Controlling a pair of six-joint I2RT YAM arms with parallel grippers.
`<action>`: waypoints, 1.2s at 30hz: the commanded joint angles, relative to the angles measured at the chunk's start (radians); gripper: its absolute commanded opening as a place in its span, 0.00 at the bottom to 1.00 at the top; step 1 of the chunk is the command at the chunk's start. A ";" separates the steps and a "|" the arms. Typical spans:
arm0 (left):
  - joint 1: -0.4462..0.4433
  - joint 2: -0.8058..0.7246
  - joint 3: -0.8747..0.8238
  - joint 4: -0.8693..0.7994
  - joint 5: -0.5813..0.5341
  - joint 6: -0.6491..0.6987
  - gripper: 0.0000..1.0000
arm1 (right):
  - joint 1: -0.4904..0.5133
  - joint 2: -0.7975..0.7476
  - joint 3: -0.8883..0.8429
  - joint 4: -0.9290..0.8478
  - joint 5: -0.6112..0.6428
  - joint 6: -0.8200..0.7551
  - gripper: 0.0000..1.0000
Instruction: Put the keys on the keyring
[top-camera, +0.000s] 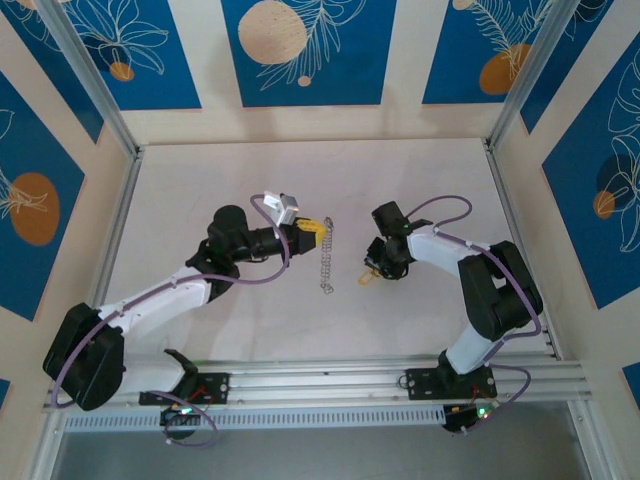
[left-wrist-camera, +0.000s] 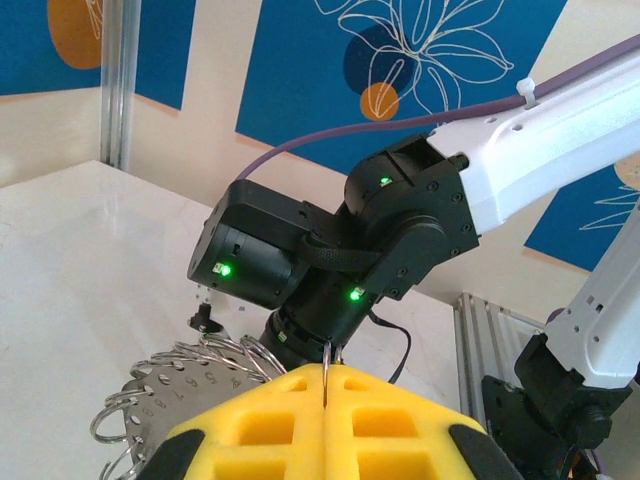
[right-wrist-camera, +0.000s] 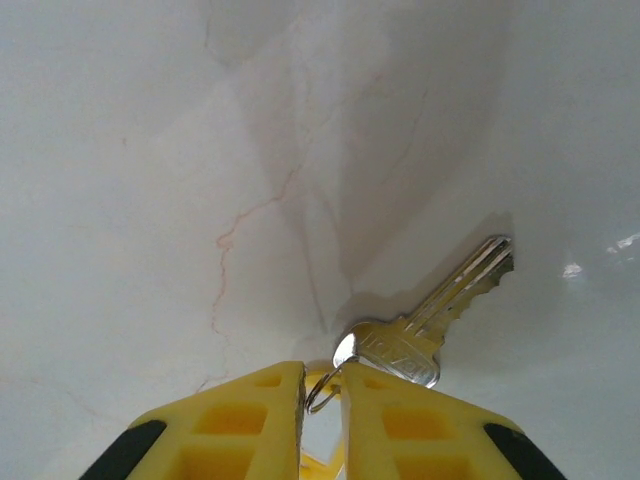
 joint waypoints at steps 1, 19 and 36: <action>-0.013 0.002 -0.006 0.065 0.028 -0.019 0.00 | 0.008 0.015 0.020 -0.019 0.006 0.014 0.19; -0.017 0.001 -0.003 0.069 0.022 -0.025 0.00 | 0.005 -0.018 0.000 -0.014 -0.005 -0.013 0.00; -0.019 0.002 0.038 -0.001 -0.003 0.022 0.00 | -0.100 -0.401 -0.006 0.199 -0.292 -0.378 0.00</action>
